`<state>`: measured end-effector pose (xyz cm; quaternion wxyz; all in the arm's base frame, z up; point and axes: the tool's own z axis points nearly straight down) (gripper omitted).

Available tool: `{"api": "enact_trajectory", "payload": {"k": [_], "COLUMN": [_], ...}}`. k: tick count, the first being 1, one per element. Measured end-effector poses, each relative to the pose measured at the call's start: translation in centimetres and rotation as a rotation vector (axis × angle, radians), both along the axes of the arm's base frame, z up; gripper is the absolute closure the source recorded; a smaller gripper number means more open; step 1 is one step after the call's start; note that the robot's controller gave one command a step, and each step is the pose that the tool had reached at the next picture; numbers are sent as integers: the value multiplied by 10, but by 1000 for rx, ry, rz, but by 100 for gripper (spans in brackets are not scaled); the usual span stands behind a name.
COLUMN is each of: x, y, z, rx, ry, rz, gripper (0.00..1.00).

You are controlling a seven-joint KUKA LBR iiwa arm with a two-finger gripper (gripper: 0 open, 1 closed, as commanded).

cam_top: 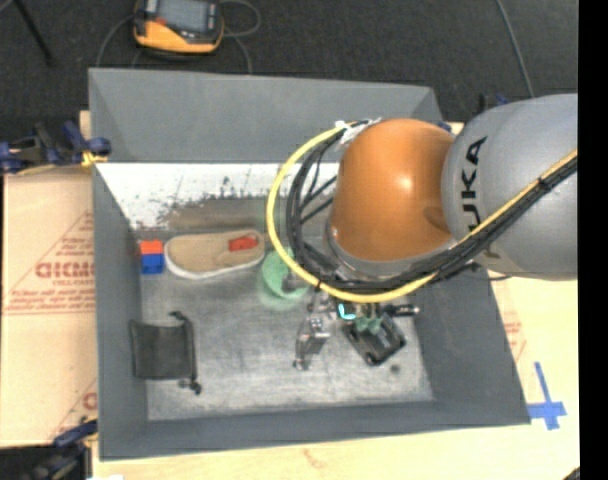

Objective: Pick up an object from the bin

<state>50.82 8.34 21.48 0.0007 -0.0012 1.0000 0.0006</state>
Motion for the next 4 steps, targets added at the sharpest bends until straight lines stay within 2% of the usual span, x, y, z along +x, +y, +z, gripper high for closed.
{"api": "enact_trajectory", "payload": {"k": [1, 2, 3, 4], "x": [1, -3, 17, 12], "y": [0, 29, 104, 115], "z": [0, -51, -63, -109], "rx": [0, -1, 1, -1], "ry": [-1, -5, -4, 1], "rz": [-2, 101, 226, 316], "gripper": [0, 0, 0, 0]}}
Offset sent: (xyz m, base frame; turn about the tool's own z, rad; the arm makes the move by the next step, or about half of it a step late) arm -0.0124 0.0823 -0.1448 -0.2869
